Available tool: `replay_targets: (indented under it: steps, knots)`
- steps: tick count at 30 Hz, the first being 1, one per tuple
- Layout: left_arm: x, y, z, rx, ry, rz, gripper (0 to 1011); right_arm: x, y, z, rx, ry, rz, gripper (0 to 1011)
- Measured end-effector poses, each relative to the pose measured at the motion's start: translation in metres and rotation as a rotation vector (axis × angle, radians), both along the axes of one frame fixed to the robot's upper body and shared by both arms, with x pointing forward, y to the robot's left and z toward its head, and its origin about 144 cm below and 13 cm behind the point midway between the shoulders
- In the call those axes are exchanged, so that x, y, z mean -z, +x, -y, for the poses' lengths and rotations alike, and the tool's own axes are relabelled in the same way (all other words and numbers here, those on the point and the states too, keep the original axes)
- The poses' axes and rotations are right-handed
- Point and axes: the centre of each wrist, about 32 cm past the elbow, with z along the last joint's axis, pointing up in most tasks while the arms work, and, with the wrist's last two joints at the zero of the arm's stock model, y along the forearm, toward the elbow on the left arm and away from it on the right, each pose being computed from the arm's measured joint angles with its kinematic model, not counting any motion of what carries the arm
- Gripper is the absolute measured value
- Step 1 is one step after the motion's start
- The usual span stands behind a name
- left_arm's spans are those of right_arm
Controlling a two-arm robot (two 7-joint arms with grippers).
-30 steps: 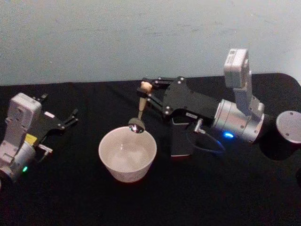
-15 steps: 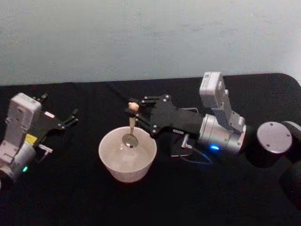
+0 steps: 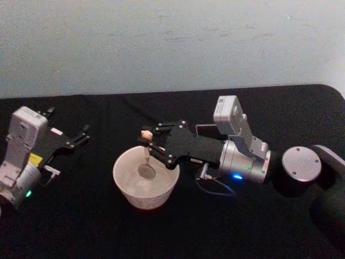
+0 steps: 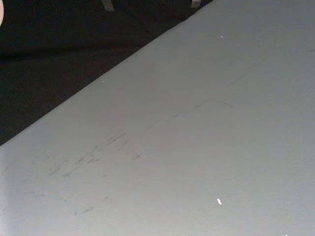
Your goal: Pick up the stirring spoon with one hand, stir inside the cup, then place it back in its original position.
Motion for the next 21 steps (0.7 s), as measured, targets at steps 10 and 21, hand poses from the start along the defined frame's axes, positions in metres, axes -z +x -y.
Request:
replay_targets:
  steps: [10,21]
  knots:
    - [0.0,0.0,0.0,0.0,0.0,0.0,1001,0.001,0.001,0.0,0.012,-0.006,0.006,214]
    - [0.0,0.0,0.0,0.0,0.0,0.0,1001,-0.003,-0.01,0.021,0.048,-0.011,0.012,214]
